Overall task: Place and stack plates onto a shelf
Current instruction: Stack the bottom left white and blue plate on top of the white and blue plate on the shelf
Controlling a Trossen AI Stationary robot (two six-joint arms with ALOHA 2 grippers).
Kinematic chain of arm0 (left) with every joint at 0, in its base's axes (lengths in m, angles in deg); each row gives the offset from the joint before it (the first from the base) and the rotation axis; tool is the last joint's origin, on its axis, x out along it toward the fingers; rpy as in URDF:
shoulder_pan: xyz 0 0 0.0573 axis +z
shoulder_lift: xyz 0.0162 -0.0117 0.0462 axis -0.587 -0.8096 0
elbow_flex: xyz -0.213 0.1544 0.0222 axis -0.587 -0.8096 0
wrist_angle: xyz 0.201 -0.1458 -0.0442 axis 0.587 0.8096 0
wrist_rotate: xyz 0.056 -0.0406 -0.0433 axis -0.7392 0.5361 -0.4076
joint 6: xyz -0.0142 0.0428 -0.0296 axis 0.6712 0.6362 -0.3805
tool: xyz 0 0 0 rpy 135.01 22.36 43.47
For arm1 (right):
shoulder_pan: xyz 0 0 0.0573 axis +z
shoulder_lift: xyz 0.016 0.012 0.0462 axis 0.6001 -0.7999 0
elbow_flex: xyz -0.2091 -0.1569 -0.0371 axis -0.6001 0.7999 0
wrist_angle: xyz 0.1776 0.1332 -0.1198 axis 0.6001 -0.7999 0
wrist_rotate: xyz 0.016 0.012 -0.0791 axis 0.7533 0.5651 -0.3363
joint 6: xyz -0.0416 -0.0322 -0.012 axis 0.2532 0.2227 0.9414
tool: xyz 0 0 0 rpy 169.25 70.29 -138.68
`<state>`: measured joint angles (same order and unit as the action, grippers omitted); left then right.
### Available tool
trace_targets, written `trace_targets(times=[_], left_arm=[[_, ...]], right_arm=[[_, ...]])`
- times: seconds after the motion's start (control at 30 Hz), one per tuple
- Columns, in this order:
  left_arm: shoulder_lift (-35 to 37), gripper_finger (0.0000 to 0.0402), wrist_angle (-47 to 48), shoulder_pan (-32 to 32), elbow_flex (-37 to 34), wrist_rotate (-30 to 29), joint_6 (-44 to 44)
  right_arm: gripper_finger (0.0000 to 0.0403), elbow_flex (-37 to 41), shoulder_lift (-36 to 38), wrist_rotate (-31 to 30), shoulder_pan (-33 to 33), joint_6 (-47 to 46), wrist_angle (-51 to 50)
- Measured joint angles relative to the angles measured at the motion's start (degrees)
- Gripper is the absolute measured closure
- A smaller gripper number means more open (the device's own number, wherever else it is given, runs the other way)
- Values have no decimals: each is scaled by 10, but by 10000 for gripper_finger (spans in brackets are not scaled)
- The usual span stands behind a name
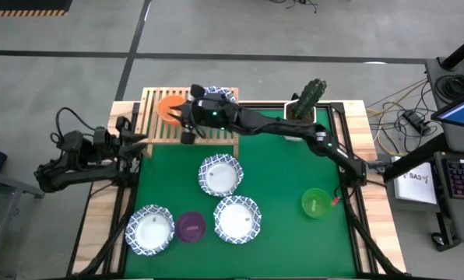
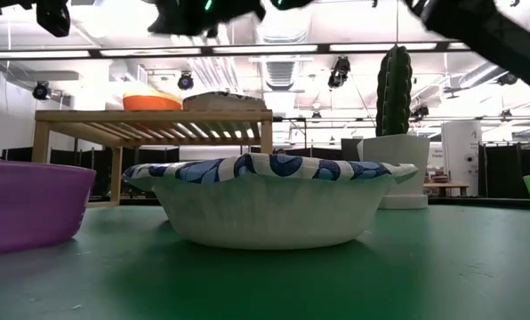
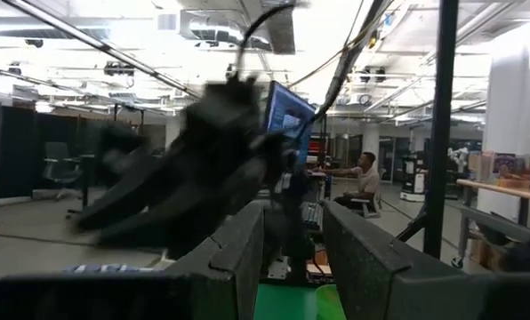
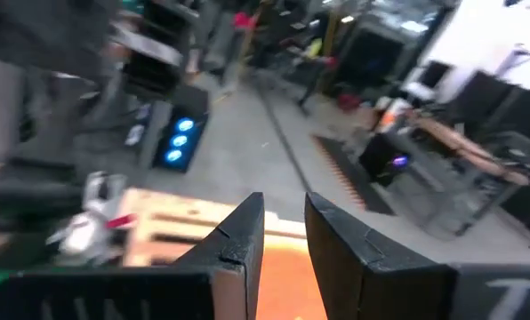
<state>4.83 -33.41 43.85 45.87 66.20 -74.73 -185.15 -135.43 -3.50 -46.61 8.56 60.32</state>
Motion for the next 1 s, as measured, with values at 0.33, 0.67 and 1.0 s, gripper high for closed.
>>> trace_targets(times=[0.33, 0.67, 1.0], left_arm=[[-35, 299, 14, 0, 0, -32, -39], [-171, 299, -24, 0, 0, 1, -122], [-272, 303, 6, -4, 52, 94, -213]], right_arm=[[375, 16, 134, 36, 54, -35, -373], [394, 228, 286, 40, 119, -107, -436], [394, 454, 435, 37, 126, -214, -433]])
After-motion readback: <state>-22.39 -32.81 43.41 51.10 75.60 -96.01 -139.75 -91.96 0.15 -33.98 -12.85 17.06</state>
